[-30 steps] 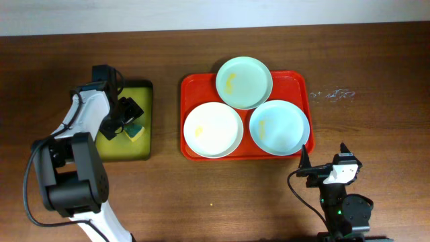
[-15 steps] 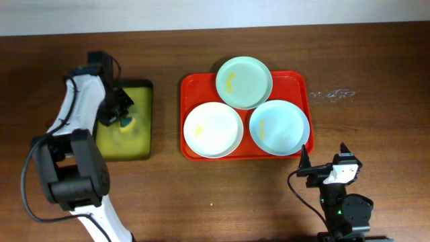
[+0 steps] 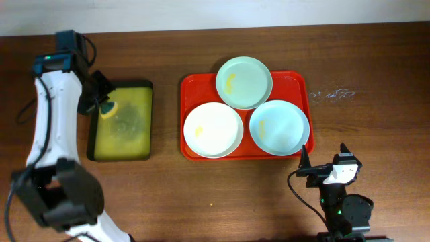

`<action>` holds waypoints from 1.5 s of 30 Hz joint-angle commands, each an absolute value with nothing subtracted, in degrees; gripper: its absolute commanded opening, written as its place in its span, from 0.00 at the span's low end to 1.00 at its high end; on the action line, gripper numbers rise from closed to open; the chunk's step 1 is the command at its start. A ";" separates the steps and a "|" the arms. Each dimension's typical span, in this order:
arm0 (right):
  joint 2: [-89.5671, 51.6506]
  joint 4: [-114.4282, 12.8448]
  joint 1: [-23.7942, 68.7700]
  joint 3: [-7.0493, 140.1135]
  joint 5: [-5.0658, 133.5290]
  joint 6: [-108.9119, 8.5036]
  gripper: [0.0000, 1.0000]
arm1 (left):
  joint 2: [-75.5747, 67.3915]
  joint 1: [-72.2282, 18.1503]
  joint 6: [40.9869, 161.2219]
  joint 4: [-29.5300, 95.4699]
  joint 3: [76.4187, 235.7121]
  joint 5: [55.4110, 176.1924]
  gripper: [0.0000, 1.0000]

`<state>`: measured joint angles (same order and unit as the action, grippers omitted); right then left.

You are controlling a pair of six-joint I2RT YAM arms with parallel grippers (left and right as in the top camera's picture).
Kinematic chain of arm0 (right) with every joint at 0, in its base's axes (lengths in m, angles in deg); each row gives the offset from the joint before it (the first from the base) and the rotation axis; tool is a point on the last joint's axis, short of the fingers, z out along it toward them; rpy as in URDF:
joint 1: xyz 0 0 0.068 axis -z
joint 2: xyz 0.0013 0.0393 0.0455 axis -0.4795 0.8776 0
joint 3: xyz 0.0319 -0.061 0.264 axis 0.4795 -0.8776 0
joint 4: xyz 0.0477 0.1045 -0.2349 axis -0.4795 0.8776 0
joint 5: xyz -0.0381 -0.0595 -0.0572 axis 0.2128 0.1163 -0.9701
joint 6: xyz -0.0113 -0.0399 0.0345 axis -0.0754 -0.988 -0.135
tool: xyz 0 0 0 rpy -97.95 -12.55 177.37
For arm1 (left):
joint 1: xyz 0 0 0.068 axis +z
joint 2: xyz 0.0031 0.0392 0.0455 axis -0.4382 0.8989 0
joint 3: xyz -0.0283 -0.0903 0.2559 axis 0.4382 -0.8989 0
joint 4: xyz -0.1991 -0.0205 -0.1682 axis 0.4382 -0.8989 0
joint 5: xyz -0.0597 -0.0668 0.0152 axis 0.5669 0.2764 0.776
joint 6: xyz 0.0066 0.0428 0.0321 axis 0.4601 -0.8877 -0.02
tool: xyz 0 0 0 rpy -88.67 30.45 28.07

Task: Clean dirty plates on tray and stack at the side
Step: 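Carry the sponge with the left gripper onto the white plate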

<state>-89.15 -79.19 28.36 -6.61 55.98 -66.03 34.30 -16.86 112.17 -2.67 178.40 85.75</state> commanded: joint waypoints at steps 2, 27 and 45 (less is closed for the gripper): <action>-89.52 -78.93 28.68 -7.03 55.50 -66.27 0.99 | 31.33 -19.44 111.04 2.64 172.02 85.42 0.00; -89.52 -78.91 28.68 -7.03 55.50 -66.27 0.99 | 33.12 -60.45 111.52 44.54 143.74 83.69 0.00; -89.52 -78.93 28.68 -7.03 55.50 -66.27 0.99 | 12.12 -40.99 111.50 17.51 153.46 79.80 0.92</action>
